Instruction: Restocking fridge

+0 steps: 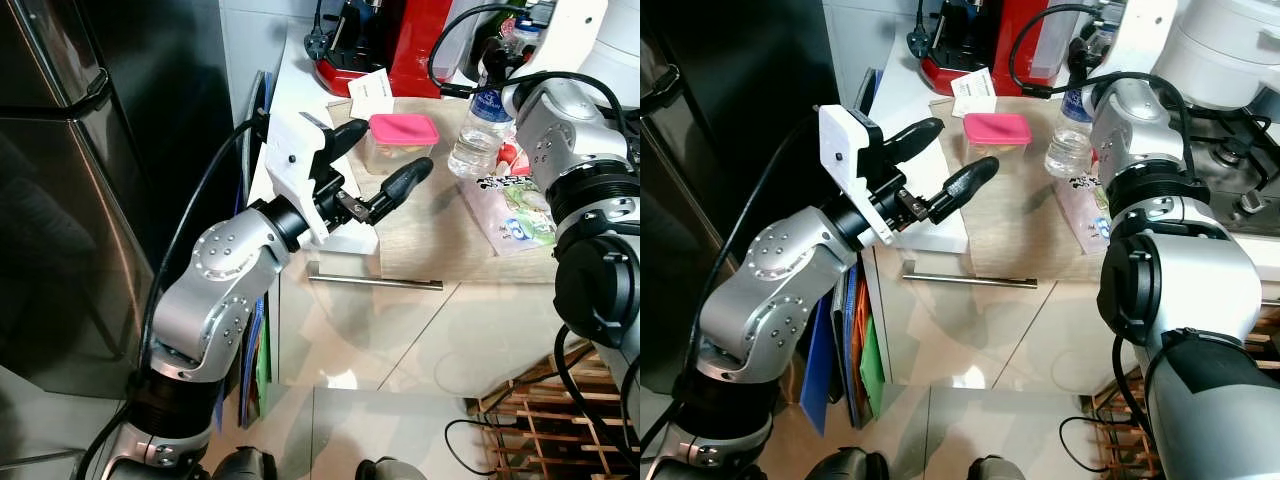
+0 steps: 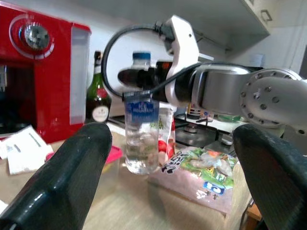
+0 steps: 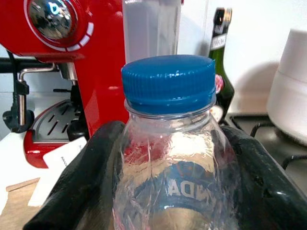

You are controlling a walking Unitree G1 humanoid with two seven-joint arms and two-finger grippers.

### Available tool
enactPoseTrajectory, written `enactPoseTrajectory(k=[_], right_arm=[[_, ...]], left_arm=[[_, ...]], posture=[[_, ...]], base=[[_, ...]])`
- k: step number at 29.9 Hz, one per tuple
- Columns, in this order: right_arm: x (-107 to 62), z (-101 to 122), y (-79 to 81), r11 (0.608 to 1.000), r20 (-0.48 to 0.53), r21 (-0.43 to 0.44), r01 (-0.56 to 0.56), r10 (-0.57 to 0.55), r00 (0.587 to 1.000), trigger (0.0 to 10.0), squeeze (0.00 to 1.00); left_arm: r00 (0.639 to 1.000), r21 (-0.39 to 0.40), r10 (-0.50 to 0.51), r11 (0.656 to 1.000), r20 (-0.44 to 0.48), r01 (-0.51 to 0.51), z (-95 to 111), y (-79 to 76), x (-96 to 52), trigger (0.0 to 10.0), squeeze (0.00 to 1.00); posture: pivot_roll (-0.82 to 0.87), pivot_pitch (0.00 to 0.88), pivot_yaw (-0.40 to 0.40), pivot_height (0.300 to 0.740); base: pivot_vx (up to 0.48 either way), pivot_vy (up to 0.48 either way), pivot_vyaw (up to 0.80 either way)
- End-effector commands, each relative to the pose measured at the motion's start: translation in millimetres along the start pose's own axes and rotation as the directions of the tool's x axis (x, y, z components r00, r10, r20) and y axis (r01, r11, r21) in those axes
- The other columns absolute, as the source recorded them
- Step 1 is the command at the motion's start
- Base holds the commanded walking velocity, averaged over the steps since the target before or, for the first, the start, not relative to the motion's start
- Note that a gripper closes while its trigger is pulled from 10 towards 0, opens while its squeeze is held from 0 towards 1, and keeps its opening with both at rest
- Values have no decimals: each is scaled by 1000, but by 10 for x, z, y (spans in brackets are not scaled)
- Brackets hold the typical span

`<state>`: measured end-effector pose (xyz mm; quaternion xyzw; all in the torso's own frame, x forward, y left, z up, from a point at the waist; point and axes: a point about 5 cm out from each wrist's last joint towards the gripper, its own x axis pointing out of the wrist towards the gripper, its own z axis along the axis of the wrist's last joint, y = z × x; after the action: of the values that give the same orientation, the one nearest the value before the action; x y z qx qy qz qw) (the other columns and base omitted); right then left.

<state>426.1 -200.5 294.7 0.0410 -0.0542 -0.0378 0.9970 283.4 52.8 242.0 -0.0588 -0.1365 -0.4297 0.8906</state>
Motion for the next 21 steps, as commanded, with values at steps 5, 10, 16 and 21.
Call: enactPoseTrajectory(k=[5, 10, 16, 21], right_arm=[[4, 251, 39, 1000, 134, 3, -28, 28, 991, 0, 0], [-25, 364, -3, 998, 248, 55, -19, 5, 969, 0, 0], [-321, 843, 28, 998, 661, -49, 27, 12, 750, 0, 0], [-642, 717, 33, 977, 782, -149, 152, 22, 623, 0, 0]], left_arm=[[995, -6, 92, 996, -29, -92, -141, 74, 26, 10000, 0], [976, 13, 215, 977, -31, -215, -208, 229, 26, 10000, 0], [941, 25, 339, 941, -13, -339, -235, 385, -2, 10000, 0], [898, 38, 440, 897, 28, -441, -224, 479, -45, 10000, 0]], posture=[[-1, 29, -47, 740], [-9, 0, -26, 740], [-28, 0, -4, 740], [-43, 0, 6, 740]], base=[[0, 0, 0], [0, 0, 0], [0, 0, 0], [0, 0, 0]])
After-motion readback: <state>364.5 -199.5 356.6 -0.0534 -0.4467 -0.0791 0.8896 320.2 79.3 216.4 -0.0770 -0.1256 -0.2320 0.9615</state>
